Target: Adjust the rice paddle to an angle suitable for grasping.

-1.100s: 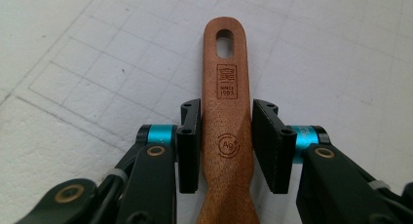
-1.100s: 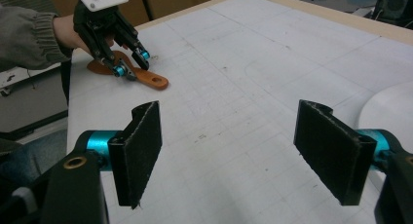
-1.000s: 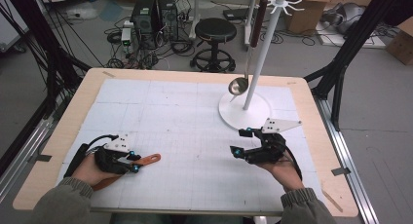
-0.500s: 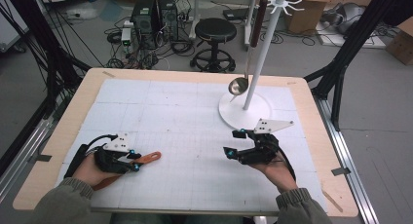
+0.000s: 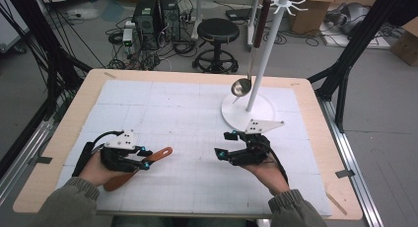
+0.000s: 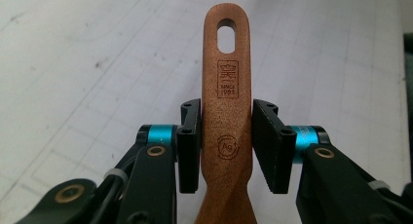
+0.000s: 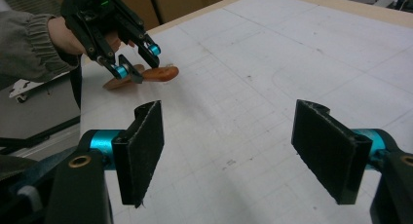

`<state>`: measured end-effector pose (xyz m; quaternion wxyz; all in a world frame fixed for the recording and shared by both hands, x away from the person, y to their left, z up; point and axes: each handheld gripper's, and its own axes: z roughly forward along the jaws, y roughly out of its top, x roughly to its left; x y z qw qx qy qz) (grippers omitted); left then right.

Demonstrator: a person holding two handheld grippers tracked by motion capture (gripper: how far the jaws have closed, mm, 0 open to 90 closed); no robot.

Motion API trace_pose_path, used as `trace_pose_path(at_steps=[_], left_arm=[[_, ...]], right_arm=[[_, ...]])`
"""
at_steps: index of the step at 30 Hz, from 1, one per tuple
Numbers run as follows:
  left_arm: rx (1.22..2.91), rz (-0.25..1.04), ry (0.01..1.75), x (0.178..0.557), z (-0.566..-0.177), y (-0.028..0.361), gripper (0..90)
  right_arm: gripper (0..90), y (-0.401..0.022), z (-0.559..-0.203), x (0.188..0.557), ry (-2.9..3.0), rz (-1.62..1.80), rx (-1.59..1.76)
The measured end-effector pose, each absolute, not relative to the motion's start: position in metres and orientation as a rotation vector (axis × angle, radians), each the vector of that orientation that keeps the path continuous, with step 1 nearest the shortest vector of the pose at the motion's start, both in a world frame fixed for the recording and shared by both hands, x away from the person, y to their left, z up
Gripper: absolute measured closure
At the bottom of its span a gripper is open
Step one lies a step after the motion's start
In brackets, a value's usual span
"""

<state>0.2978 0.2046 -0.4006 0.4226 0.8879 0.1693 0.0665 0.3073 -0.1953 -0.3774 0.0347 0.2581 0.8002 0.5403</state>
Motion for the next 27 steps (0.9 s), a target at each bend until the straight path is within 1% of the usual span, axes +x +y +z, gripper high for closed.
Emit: trace_pose_path(at_steps=[8,14,22,27], left_arm=[[2.180,0.149,0.386,0.301,-0.392,0.185,65.4],[2.155,0.142,0.353,0.303,-0.386,0.171,65.4],[2.129,0.139,0.325,0.303,-0.380,0.154,65.4],[2.127,0.136,0.287,0.302,-0.376,0.142,65.4]], right_arm=[[27.5,-0.172,-0.382,0.311,2.498,1.674,0.782],[30.5,-0.154,-0.386,0.313,2.546,1.694,0.772],[36.7,-0.134,-0.388,0.314,2.599,1.727,0.738],[46.0,-0.127,-0.386,0.314,2.624,1.753,0.711]])
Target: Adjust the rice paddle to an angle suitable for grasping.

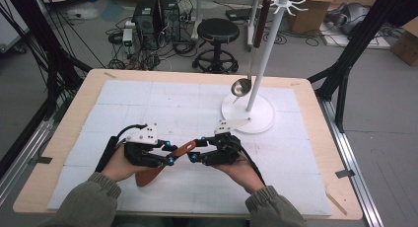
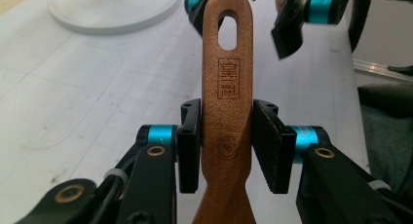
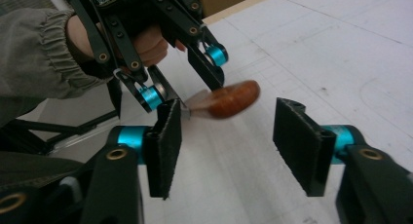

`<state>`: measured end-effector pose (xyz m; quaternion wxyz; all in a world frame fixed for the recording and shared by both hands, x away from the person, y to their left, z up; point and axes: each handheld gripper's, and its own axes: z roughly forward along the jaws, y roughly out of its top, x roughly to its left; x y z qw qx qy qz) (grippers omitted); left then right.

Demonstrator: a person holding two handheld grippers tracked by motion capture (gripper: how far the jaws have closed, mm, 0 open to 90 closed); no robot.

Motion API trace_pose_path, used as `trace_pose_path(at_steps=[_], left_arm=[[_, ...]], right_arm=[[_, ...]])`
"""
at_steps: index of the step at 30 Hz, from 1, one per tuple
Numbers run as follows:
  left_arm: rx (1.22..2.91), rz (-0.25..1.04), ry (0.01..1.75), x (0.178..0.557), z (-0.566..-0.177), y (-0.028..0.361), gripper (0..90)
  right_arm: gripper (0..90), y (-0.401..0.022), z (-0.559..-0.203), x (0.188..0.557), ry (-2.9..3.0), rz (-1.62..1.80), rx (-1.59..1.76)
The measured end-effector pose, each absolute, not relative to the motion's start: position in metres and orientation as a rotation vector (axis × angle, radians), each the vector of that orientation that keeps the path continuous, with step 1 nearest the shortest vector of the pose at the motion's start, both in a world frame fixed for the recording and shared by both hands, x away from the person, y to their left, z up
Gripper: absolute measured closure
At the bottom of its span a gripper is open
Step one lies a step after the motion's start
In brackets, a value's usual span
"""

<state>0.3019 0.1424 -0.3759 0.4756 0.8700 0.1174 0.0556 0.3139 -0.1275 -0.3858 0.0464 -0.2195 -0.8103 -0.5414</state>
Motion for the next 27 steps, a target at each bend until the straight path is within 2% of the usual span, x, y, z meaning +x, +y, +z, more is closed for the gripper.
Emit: trace_pose_path(at_steps=[3,8,27], left_arm=[[2.121,0.137,0.274,0.3013,-0.3736,0.1385,65.4],[2.122,0.140,0.267,0.2995,-0.3739,0.1360,65.3],[2.128,0.145,0.243,0.2948,-0.3720,0.1363,65.9]], right_arm=[[52.8,-0.1261,-0.3834,0.3136,-2.457,-1.659,-0.647],[59.1,-0.1256,-0.3830,0.3129,-2.450,-1.654,-0.629],[68.1,-0.1245,-0.3833,0.3116,-2.419,-1.657,-0.611]])
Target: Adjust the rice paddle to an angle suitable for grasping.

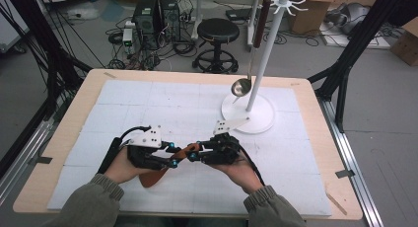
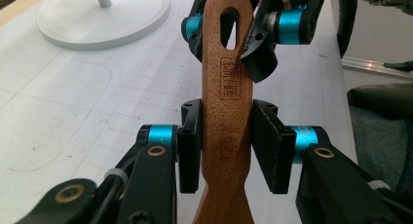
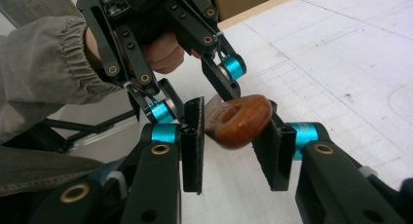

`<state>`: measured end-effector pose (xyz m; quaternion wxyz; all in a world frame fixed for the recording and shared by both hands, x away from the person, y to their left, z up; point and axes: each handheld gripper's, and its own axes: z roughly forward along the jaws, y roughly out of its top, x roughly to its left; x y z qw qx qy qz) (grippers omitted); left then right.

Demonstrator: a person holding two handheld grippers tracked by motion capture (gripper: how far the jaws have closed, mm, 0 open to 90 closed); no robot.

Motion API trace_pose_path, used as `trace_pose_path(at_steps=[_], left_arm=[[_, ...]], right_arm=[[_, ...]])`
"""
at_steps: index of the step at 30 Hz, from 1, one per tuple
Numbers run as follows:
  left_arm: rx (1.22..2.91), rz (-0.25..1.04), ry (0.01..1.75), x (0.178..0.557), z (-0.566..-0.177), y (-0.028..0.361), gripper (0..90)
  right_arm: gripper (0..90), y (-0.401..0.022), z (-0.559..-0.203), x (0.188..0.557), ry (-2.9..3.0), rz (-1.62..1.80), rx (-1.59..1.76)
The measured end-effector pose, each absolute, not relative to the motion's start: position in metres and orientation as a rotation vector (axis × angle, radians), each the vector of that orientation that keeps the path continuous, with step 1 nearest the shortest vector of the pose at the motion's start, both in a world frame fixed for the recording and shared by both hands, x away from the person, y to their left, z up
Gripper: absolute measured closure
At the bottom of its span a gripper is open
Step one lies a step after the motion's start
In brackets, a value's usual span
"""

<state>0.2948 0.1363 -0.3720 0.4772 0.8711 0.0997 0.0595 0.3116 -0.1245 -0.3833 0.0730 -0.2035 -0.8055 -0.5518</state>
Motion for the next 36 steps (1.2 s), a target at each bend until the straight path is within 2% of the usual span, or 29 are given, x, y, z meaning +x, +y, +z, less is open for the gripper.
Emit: trace_pose_path(at_steps=[2,4,5,12,26,36], left_arm=[[2.111,0.130,0.241,0.294,-0.371,0.137,67.5],[2.093,0.120,0.230,0.294,-0.369,0.139,74.0],[2.098,0.126,0.230,0.294,-0.369,0.139,74.5],[2.138,0.123,0.233,0.293,-0.370,0.140,66.9],[2.134,0.062,0.233,0.295,-0.372,0.144,65.2],[2.118,0.029,0.213,0.295,-0.373,0.138,66.0]], right_arm=[[71.2,-0.125,-0.383,0.312,-2.408,-1.656,-0.611],[73.7,-0.125,-0.384,0.312,-2.405,-1.652,-0.606],[74.5,-0.125,-0.384,0.312,-2.398,-1.648,-0.602],[82.2,-0.125,-0.384,0.312,-2.322,-1.669,-0.544],[82.3,-0.141,-0.357,0.307,-2.390,-1.746,-0.506],[82.4,-0.138,-0.335,0.303,-2.444,-1.737,-0.431]])
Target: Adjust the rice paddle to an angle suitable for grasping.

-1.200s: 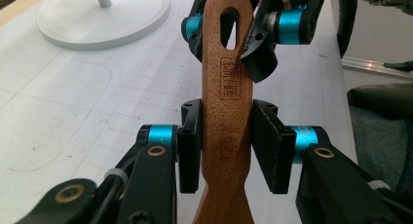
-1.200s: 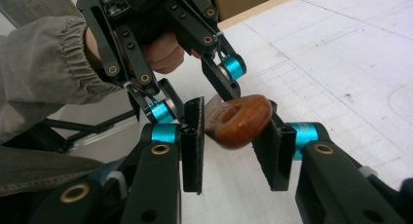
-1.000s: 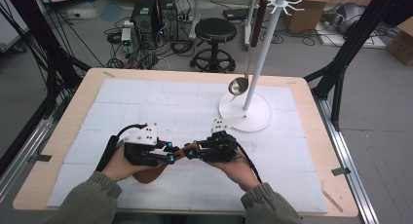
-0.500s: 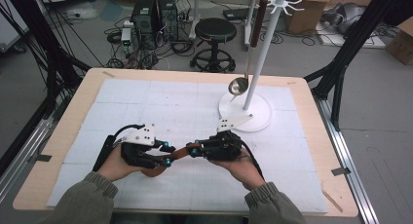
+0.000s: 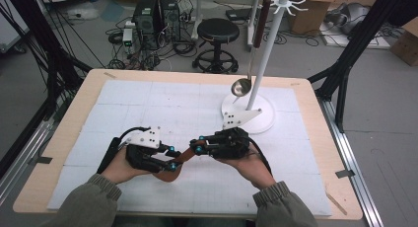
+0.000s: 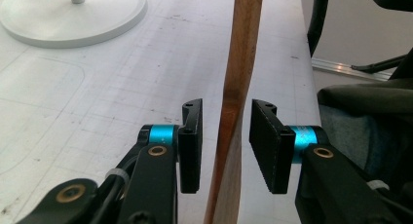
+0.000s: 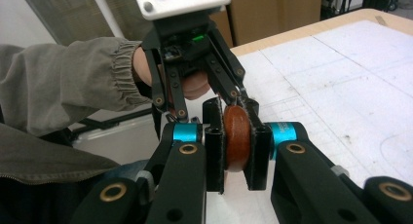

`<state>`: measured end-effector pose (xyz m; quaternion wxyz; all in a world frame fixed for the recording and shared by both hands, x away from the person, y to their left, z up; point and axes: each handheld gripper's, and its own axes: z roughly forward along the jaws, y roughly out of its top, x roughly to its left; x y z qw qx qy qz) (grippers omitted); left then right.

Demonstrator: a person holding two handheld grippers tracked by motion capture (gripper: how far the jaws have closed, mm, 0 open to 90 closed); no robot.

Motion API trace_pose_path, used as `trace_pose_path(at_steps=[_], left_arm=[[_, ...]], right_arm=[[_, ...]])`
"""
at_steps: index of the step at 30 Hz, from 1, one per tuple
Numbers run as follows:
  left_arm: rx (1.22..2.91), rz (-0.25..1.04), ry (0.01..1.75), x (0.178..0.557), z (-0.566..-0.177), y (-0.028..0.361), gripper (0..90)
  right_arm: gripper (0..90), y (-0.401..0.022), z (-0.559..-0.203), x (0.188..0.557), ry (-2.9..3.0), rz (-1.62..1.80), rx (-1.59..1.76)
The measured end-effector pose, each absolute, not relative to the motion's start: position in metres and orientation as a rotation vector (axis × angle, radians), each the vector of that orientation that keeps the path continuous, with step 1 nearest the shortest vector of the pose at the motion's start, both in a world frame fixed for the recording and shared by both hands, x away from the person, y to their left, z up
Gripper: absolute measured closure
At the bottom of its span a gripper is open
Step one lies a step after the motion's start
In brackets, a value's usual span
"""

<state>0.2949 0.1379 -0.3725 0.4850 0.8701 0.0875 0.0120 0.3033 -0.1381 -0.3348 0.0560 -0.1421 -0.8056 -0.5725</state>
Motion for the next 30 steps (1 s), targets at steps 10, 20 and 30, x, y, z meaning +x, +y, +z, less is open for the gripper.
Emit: trace_pose_path(at_steps=[10,20,30], left_arm=[[2.115,-0.027,0.160,0.294,-0.375,0.131,76.3],[2.111,-0.026,0.119,0.293,-0.375,0.132,83.2],[2.084,-0.034,0.140,0.296,-0.374,0.136,83.4]], right_arm=[[82.5,-0.133,-0.317,0.300,-2.479,-1.733,-0.361],[67.9,-0.129,-0.329,0.297,-2.472,-1.753,-0.340],[67.2,-0.124,-0.359,0.297,-2.476,-1.754,-0.340]])
